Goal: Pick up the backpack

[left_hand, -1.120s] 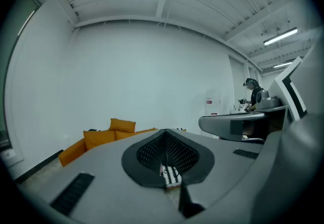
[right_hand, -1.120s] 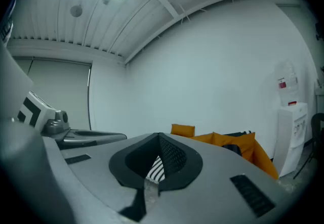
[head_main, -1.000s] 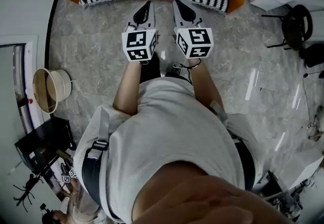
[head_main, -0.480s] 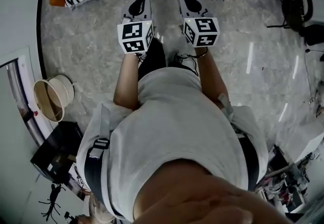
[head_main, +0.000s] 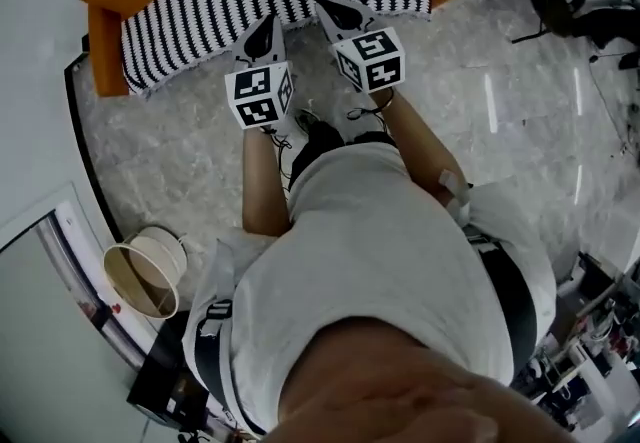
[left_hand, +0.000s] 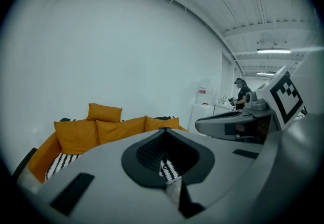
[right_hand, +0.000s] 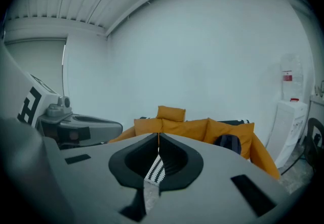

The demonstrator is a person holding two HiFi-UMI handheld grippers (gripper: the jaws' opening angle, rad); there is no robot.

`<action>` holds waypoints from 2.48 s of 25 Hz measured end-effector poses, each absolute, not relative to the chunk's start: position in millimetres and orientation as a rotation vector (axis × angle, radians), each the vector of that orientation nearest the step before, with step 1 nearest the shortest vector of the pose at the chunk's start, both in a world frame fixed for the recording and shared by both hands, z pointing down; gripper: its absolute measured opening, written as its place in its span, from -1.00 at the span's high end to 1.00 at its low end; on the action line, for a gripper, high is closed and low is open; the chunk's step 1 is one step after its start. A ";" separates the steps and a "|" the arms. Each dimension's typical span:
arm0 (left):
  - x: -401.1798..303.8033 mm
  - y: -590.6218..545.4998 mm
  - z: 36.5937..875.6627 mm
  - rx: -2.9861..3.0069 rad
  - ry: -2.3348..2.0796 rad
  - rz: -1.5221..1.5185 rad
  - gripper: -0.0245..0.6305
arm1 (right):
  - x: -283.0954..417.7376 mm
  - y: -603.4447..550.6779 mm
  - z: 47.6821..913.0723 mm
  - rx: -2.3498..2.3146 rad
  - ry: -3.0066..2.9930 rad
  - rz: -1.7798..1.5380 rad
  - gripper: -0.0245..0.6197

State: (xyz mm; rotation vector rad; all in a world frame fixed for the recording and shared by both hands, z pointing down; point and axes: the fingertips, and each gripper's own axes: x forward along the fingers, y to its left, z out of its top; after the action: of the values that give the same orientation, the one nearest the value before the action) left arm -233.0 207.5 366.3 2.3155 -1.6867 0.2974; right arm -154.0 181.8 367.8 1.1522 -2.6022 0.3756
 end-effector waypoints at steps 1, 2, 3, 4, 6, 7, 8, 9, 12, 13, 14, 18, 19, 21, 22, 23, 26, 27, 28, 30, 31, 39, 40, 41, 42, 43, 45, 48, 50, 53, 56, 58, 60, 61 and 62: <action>-239.9 201.6 368.4 2.330 -1.661 0.313 0.89 | -164.9 176.2 366.8 1.152 -2.600 0.377 0.80; -246.2 195.7 370.4 2.343 -1.638 0.324 0.89 | -174.7 170.8 365.7 1.153 -2.599 0.379 0.80; -252.0 189.1 371.8 2.353 -1.622 0.328 0.89 | -182.3 165.3 364.7 1.158 -2.597 0.383 0.80; -256.3 181.9 372.5 2.356 -1.612 0.323 0.89 | -186.8 159.6 364.0 1.166 -2.593 0.392 0.80; -256.8 169.3 372.7 2.356 -1.589 0.308 0.89 | -185.6 149.7 363.7 1.191 -2.573 0.416 0.80; -252.8 165.4 372.4 2.362 -1.568 0.306 0.89 | -181.0 146.2 364.4 1.207 -2.557 0.425 0.80; -247.1 162.0 371.8 2.373 -1.544 0.307 0.89 | -175.3 142.9 365.3 1.226 -2.541 0.429 0.80; -241.0 158.2 371.0 2.387 -1.520 0.308 0.89 | -169.9 139.3 366.4 1.246 -2.527 0.432 0.80; -225.5 142.7 373.0 2.414 -1.472 0.319 0.89 | -159.8 126.6 371.7 1.286 -2.500 0.457 0.80; -221.2 136.8 375.4 2.416 -1.461 0.332 0.89 | -157.5 121.5 374.1 1.297 -2.490 0.464 0.80; -216.8 131.0 378.0 2.420 -1.447 0.348 0.89 | -154.5 115.9 376.3 1.308 -2.480 0.464 0.80; -197.0 108.6 390.2 2.439 -1.377 0.419 0.89 | -134.3 86.4 383.9 1.372 -2.444 0.493 0.80; -192.5 101.0 393.3 2.439 -1.364 0.442 0.89 | -128.7 74.9 384.9 1.393 -2.434 0.510 0.80; -182.5 86.1 398.2 2.445 -1.336 0.490 0.89 | -119.2 51.3 384.8 1.422 -2.427 0.530 0.80; -176.9 77.9 400.0 2.452 -1.322 0.507 0.89 | -115.0 39.6 384.8 1.426 -2.432 0.535 0.80; -171.8 67.1 401.8 2.460 -1.315 0.520 0.89 | -110.6 26.8 385.8 1.425 -2.441 0.537 0.80; -161.4 16.0 412.3 2.458 -1.329 0.543 0.89 | -93.1 -23.1 399.7 1.422 -2.433 0.502 0.80; -158.1 -4.6 418.4 2.451 -1.334 0.555 0.89 | -85.3 -42.8 407.3 1.427 -2.409 0.465 0.80; -154.4 -25.7 425.3 2.444 -1.334 0.572 0.89 | -77.9 -62.7 415.4 1.430 -2.380 0.432 0.80; -146.6 -68.4 438.8 2.435 -1.322 0.622 0.89 | -67.4 -100.8 432.3 1.411 -2.341 0.433 0.80; -142.5 -90.0 444.6 2.433 -1.315 0.651 0.89 | -62.7 -119.6 440.9 1.396 -2.328 0.458 0.80; -89.8 -229.8 493.8 2.366 -1.255 0.792 0.89 | -8.2 -257.5 488.6 1.255 -2.199 0.446 0.80; -82.7 -238.8 503.0 2.360 -1.241 0.815 0.89 | -2.4 -265.3 495.9 1.223 -2.177 0.422 0.80; -77.6 -246.5 511.8 2.353 -1.231 0.834 0.89 | 2.1 -271.7 502.8 1.191 -2.156 0.390 0.80; -74.4 -254.7 520.0 2.345 -1.229 0.848 0.89 | 6.4 -278.5 509.5 1.162 -2.136 0.355 0.80; -72.1 -263.6 528.0 2.334 -1.232 0.859 0.89 | 11.0 -285.9 516.1 1.139 -2.120 0.325 0.80; -67.1 -280.1 545.9 2.303 -1.231 0.886 0.89 | 21.7 -301.4 530.6 1.103 -2.102 0.298 0.80; -56.3 -298.7 571.0 2.261 -1.205 0.927 0.89 | 40.1 -322.5 558.3 1.089 -2.079 0.339 0.80; -48.3 -308.6 580.2 2.242 -1.190 0.932 0.89 | 54.5 -334.8 579.0 1.102 -2.045 0.388 0.80; -41.7 -321.7 601.9 2.199 -1.168 0.961 0.89 | 72.6 -350.8 608.6 1.099 -2.010 0.446 0.80; -40.3 -337.9 632.3 2.153 -1.158 1.004 0.89 | 77.8 -364.2 632.8 1.055 -2.008 0.477 0.80; -38.6 -347.4 651.4 2.131 -1.166 1.033 0.89 | 80.2 -372.5 646.7 1.029 -2.003 0.495 0.80; -33.6 -351.9 663.7 2.131 -1.147 1.070 0.89 | 82.2 -377.3 658.5 1.004 -1.997 0.516 0.80; -30.9 -353.2 668.4 2.134 -1.129 1.088 0.89 | 83.3 -379.3 663.7 0.988 -1.992 0.522 0.80; -28.7 -354.7 672.4 2.135 -1.112 1.102 0.89 | 84.6 -382.0 668.3 0.974 -1.984 0.524 0.80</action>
State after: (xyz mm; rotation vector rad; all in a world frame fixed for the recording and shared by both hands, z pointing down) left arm -28.7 -354.7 672.4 2.1351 -1.1115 1.1024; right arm 84.6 -382.0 668.3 0.9742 -1.9835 0.5237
